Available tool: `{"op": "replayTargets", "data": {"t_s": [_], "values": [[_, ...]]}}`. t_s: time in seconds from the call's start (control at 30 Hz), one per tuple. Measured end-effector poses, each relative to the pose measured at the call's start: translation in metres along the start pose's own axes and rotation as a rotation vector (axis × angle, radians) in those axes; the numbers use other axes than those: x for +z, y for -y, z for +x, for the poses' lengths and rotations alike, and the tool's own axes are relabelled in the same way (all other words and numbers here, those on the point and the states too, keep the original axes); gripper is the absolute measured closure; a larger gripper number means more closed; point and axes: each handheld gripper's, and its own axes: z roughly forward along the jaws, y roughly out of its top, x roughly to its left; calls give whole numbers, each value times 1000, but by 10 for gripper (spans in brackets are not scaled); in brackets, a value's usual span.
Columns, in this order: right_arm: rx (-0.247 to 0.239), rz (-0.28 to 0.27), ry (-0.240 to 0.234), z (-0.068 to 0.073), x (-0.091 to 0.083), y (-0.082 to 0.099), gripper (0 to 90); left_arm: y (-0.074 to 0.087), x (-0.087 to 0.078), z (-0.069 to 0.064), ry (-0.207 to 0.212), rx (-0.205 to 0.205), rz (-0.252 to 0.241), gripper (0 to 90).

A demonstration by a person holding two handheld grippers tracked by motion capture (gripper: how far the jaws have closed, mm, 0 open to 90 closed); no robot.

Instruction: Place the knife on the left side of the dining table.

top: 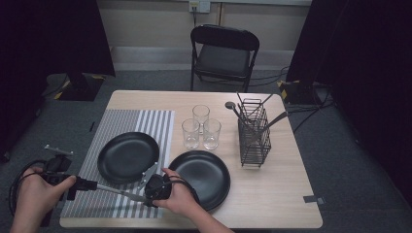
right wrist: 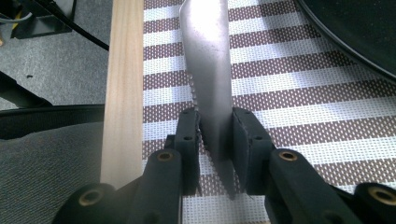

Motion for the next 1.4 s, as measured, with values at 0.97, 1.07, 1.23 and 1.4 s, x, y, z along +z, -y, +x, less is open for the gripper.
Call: {"op": "replayTargets", "data": {"t_s": [0.97, 1.07, 1.23, 1.4], "values": [[-2, 6, 18, 2, 3, -1, 735, 3, 9, 10, 0, 11, -6, 603], [9, 12, 15, 2, 3, -1, 734, 4, 9, 11, 3, 12, -3, 602], [4, 11, 19, 2, 4, -1, 733, 4, 9, 10, -12, 10, -1, 600], [1, 6, 16, 1, 5, -1, 732, 4, 10, 11, -10, 21, 0, 598]]}}
